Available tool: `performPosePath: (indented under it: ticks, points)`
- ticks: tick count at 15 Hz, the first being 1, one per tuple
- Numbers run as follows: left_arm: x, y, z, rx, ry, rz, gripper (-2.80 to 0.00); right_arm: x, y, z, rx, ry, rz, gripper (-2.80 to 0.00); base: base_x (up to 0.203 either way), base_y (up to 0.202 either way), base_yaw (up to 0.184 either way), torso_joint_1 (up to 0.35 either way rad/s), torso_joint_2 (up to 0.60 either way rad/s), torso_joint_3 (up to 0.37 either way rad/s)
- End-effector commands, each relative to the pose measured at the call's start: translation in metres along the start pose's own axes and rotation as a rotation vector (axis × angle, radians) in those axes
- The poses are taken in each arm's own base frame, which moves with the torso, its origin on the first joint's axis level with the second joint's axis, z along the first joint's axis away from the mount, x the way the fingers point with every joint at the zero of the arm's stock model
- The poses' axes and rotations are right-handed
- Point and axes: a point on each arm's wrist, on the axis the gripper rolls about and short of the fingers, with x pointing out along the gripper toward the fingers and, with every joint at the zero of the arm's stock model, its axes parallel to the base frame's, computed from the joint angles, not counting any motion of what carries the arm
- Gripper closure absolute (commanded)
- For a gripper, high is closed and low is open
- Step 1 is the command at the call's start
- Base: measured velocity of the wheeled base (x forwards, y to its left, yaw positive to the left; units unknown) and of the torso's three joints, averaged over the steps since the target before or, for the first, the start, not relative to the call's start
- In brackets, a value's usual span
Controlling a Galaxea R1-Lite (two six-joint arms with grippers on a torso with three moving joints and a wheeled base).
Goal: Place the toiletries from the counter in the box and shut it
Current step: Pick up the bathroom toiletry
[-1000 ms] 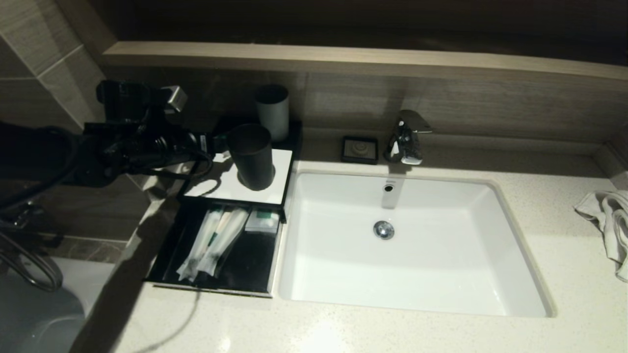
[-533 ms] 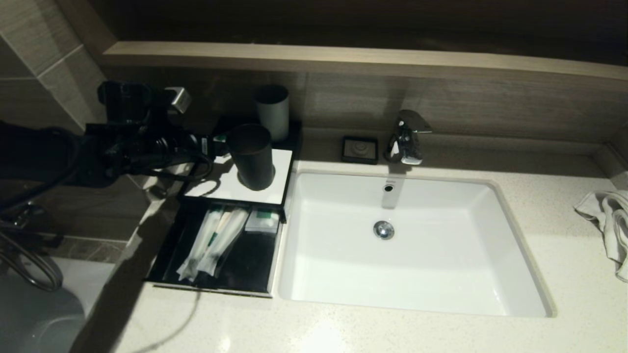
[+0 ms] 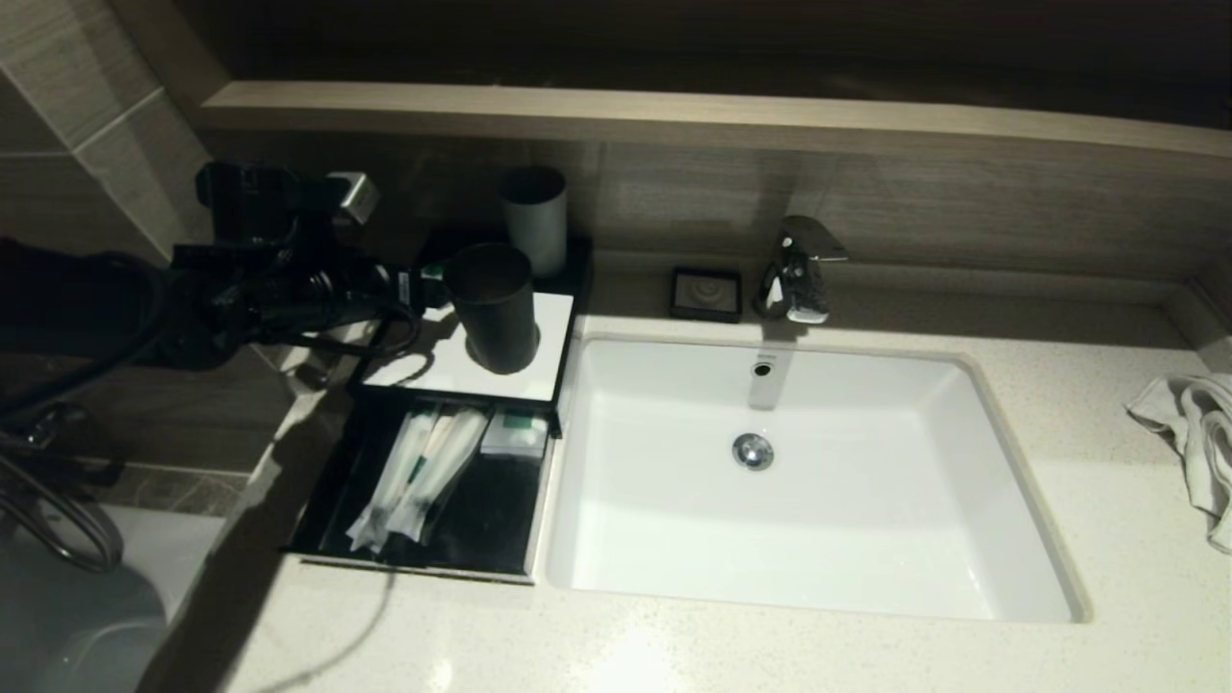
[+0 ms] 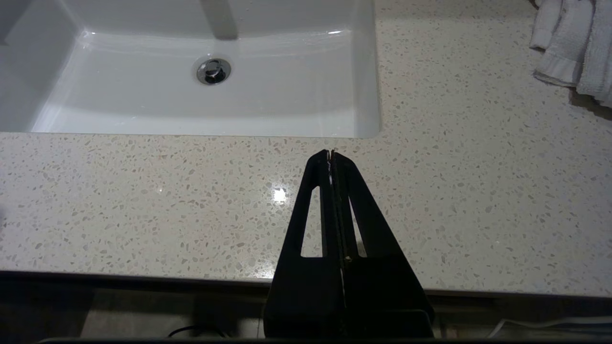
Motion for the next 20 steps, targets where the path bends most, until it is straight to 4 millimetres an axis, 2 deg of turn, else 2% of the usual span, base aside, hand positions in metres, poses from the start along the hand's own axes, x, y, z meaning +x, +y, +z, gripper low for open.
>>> performPosePath:
  ticks: [1,12,13,20]
  points:
    - [0.0015,0.0002,-0.001,0.0,0.002,-0.001,-2.8,0.0,0.0,-0.0001,0.001,0.0,0.0,0.0,0.0,0.0,0.0,0.0,0.0,0.0]
    - [0.0064,0.0005,-0.0014,0.024,-0.029,0.017,-2.8,0.0,0.0,0.0,0.0,0.0,0.0,0.0,0.0,0.0,0.0,0.0,0.0,0.0]
    - [0.0064,0.0004,-0.0014,0.025,-0.029,0.017,0.0,0.0001,0.0,-0.0002,0.0,0.001,0.0,0.0,0.0,0.0,0.0,0.0,0.0,0.0]
    - [0.0062,-0.0003,-0.002,0.032,-0.037,0.013,0.0,0.0001,0.0,-0.0004,0.0,0.002,0.0,0.0,0.0,0.0,0.0,0.0,0.0,0.0]
